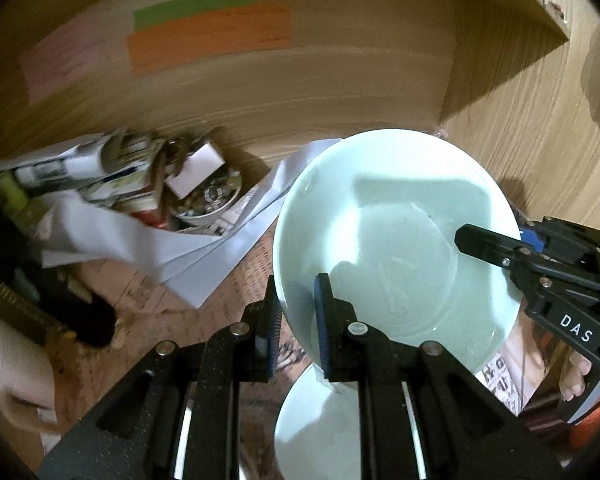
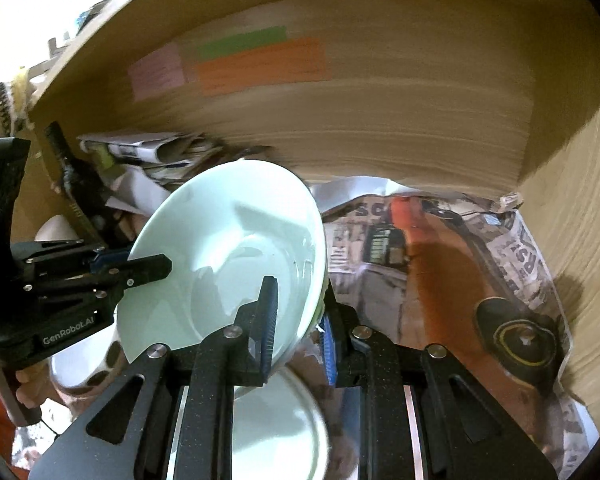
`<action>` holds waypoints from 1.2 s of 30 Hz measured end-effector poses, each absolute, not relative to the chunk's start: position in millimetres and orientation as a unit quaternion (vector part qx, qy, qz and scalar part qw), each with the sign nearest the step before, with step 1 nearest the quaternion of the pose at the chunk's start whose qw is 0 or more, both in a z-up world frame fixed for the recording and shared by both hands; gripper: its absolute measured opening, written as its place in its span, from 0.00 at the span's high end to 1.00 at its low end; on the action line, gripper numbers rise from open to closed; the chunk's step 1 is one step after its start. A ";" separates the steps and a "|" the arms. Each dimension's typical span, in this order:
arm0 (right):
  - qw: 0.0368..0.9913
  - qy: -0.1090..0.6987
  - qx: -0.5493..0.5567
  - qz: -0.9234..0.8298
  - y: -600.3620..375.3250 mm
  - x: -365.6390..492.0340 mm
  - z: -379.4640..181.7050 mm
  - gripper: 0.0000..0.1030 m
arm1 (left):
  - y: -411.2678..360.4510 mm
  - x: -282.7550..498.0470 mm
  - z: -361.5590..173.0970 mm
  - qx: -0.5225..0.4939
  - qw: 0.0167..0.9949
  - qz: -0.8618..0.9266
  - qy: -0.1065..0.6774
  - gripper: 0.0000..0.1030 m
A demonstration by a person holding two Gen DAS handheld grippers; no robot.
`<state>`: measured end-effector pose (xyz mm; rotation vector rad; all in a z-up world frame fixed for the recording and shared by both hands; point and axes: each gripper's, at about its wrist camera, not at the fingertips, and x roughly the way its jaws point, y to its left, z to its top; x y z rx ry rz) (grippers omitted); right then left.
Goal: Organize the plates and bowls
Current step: 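Lift the pale mint bowl with both grippers and carry it over the stack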
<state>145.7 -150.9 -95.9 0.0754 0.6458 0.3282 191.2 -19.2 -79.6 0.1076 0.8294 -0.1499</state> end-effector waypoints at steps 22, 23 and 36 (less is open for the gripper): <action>0.918 0.312 0.016 0.245 -64.0 112.7 -101.8 0.83 | 57.0 92.5 -77.4 0.009 0.930 0.004 0.368 0.85; 0.916 0.313 0.015 0.249 -60.7 112.5 -102.5 0.83 | 59.7 89.9 -77.9 0.008 0.930 0.007 0.367 0.85; 0.898 0.333 -0.007 0.289 -14.5 111.4 -120.3 0.83 | 100.3 60.6 -88.6 -0.010 0.929 0.049 0.366 0.85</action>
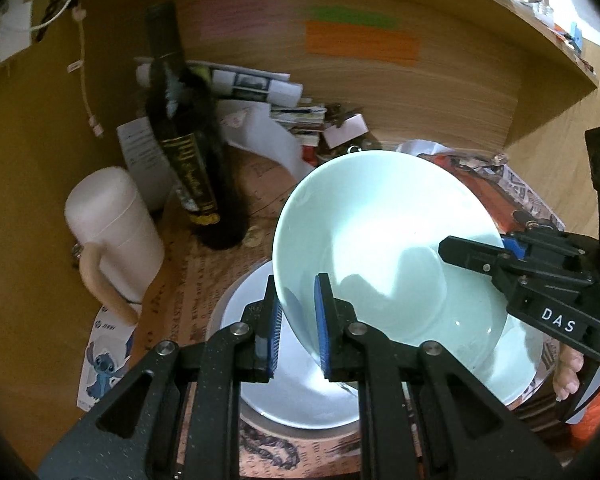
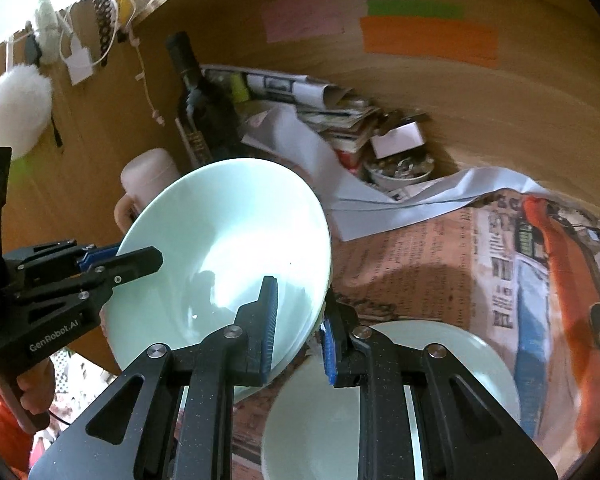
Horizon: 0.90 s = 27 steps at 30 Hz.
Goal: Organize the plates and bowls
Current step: 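Lift the pale mint bowl with both grippers and carry it over the stack, then lower the mint bowl into the white bowl and open both grippers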
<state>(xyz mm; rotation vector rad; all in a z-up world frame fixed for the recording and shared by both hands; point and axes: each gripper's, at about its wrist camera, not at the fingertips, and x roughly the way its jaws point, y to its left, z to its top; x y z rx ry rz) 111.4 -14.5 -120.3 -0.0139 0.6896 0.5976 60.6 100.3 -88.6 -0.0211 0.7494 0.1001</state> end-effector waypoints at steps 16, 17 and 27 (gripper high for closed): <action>0.875 0.366 -0.027 0.316 23.5 119.4 -143.8 0.83 | 133.8 46.3 -115.6 -0.041 0.917 0.075 0.389 0.85; 0.874 0.368 -0.029 0.317 25.2 119.8 -145.1 0.83 | 134.6 45.2 -116.9 -0.042 0.916 0.076 0.391 0.85; 0.869 0.375 -0.059 0.316 37.6 119.0 -150.2 0.83 | 143.3 44.3 -130.7 -0.051 0.908 0.075 0.408 0.85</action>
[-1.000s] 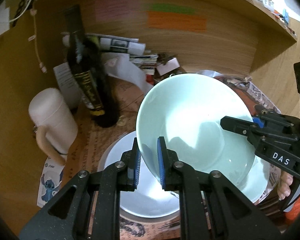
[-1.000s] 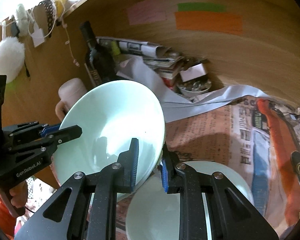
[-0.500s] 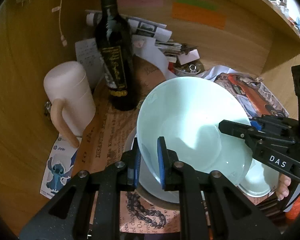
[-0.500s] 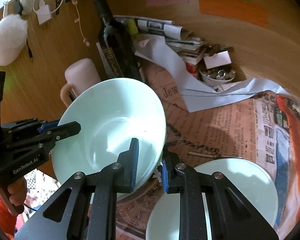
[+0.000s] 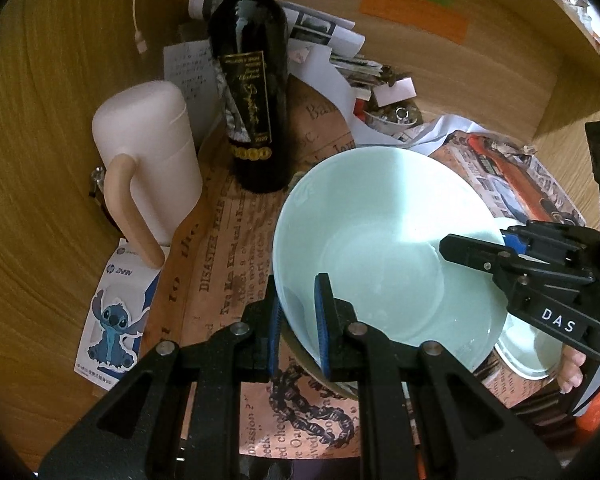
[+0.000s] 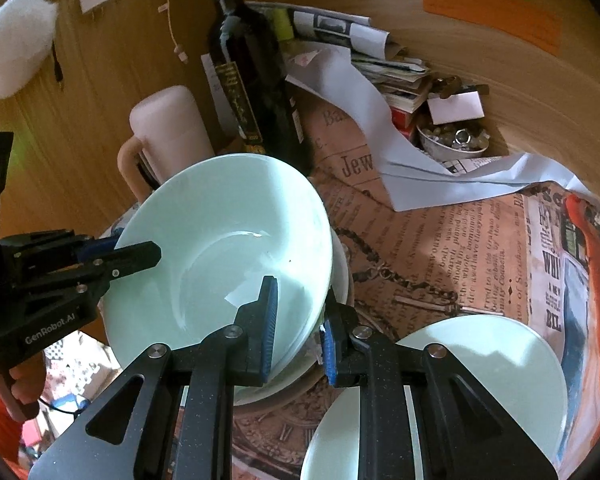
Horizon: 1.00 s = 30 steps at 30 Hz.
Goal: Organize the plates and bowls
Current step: 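Lower the mint bowl into the white bowl and open both grippers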
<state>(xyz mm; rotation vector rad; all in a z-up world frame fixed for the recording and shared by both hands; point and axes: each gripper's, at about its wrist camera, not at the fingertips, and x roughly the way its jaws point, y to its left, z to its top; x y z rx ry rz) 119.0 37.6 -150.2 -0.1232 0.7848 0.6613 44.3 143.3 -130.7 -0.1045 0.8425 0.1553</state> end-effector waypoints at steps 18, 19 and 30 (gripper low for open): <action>0.870 0.367 -0.104 0.312 50.0 117.6 -149.8 0.71 | 144.2 44.1 -135.3 -0.032 0.906 0.085 0.413 0.85; 0.870 0.366 -0.104 0.314 49.4 117.8 -149.4 0.71 | 143.9 44.1 -135.7 -0.032 0.906 0.086 0.413 0.85; 0.890 0.329 -0.084 0.305 38.3 112.2 -131.6 0.47 | 142.5 35.4 -122.1 -0.041 0.915 0.077 0.394 0.61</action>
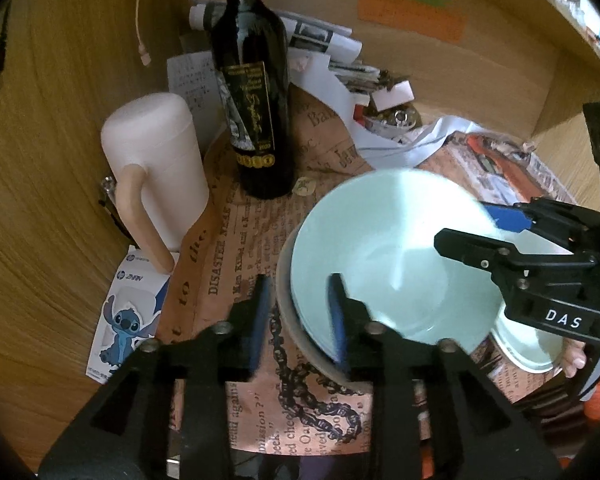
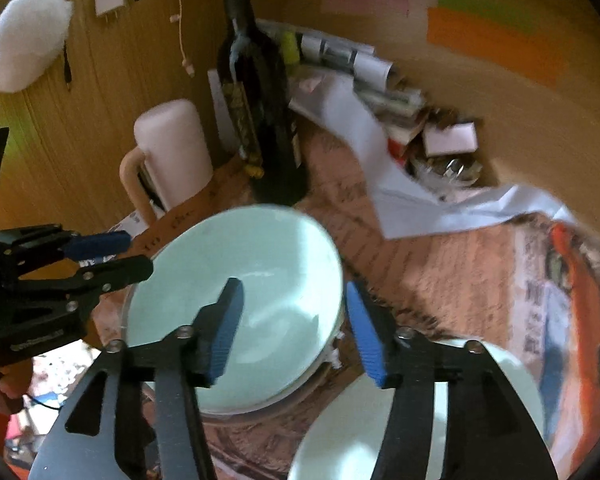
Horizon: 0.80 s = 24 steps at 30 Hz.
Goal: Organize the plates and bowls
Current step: 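Lower the mint bowl into the white bowl and open both grippers, then close both grippers on the rim of the stacked bowls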
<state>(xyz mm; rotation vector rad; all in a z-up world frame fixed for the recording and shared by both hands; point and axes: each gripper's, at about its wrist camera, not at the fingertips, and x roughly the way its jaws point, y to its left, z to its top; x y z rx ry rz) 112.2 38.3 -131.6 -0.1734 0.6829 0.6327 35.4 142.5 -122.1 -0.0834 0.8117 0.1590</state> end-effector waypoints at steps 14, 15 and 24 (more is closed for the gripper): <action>0.887 0.343 -0.070 0.301 24.0 114.5 -135.8 0.31 | 150.9 23.3 -120.1 -0.067 0.918 0.075 0.385 0.31; 0.884 0.350 -0.069 0.301 23.7 116.9 -139.1 0.31 | 151.7 24.0 -122.9 -0.070 0.916 0.073 0.388 0.31; 0.858 0.408 -0.046 0.310 27.8 131.8 -162.3 0.31 | 156.6 36.0 -152.2 -0.095 0.901 0.051 0.421 0.31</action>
